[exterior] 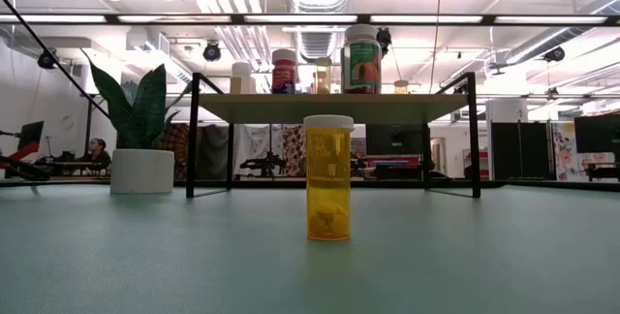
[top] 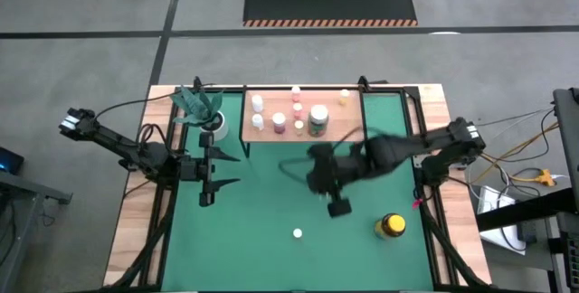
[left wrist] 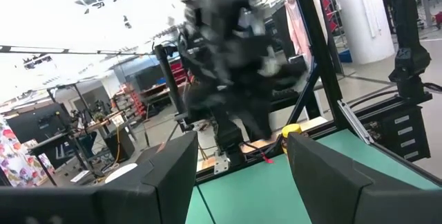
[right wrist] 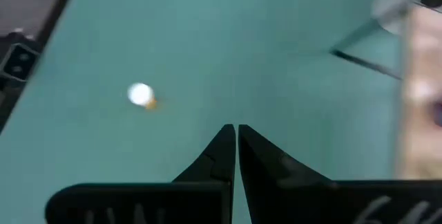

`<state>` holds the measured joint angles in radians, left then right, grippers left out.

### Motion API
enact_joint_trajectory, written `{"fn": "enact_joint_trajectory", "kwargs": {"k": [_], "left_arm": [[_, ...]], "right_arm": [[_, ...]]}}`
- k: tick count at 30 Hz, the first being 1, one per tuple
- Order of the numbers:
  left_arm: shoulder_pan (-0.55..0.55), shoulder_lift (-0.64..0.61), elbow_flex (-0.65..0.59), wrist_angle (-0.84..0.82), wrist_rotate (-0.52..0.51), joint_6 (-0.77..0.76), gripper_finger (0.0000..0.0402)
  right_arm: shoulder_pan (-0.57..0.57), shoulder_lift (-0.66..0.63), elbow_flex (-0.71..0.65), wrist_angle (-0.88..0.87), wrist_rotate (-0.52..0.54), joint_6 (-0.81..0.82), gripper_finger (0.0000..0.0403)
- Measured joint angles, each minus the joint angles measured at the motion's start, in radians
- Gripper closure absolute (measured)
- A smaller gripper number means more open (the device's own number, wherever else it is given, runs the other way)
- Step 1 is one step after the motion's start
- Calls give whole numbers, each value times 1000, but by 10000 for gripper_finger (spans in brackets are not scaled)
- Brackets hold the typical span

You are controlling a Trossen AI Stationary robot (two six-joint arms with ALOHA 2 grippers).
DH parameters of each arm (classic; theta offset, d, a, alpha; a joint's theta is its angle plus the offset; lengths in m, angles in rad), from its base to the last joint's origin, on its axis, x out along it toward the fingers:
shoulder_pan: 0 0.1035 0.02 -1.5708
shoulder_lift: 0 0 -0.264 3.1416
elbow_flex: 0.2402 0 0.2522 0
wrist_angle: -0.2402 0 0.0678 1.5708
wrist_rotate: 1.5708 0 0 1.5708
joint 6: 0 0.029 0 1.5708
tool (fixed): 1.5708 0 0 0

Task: Pick and place medicine bottles onto shelf by color
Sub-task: Put the orange pill bottle on the shelf

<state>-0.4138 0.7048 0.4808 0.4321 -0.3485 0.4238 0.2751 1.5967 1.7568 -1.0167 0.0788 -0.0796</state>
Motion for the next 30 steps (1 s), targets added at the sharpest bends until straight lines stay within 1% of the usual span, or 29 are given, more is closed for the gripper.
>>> {"fn": "enact_joint_trajectory", "kwargs": {"k": [6, 10, 11, 13, 15, 19, 23, 27, 30], "left_arm": [[0, 20, 1, 12, 2, -77, 195], [-1, 92, 1, 69, 43, -150, 195], [-1, 118, 1, 109, 60, -158, 195], [-2, 170, 1, 186, 92, -182, 195], [-4, 223, 1, 261, 111, -204, 195], [-16, 309, 6, 329, 113, -232, 195], [-18, 360, 13, 371, 113, -234, 195], [-19, 375, 20, 381, 113, -234, 195], [-19, 369, 22, 385, 113, -237, 195]], "right_arm": [[104, -3, -224, 289, 0, -18, 392], [126, -3, -323, 418, 0, -14, 392], [128, -3, -341, 444, -1, 26, 392], [131, -4, -380, 512, -5, 176, 390], [131, 4, -410, 547, -8, 248, 380], [139, 29, -456, 550, -9, 259, 336], [146, 83, -464, 628, -4, 257, 269], [157, 151, -459, 663, -11, 194, 202], [160, 179, -457, 680, -45, 186, 163]]}}
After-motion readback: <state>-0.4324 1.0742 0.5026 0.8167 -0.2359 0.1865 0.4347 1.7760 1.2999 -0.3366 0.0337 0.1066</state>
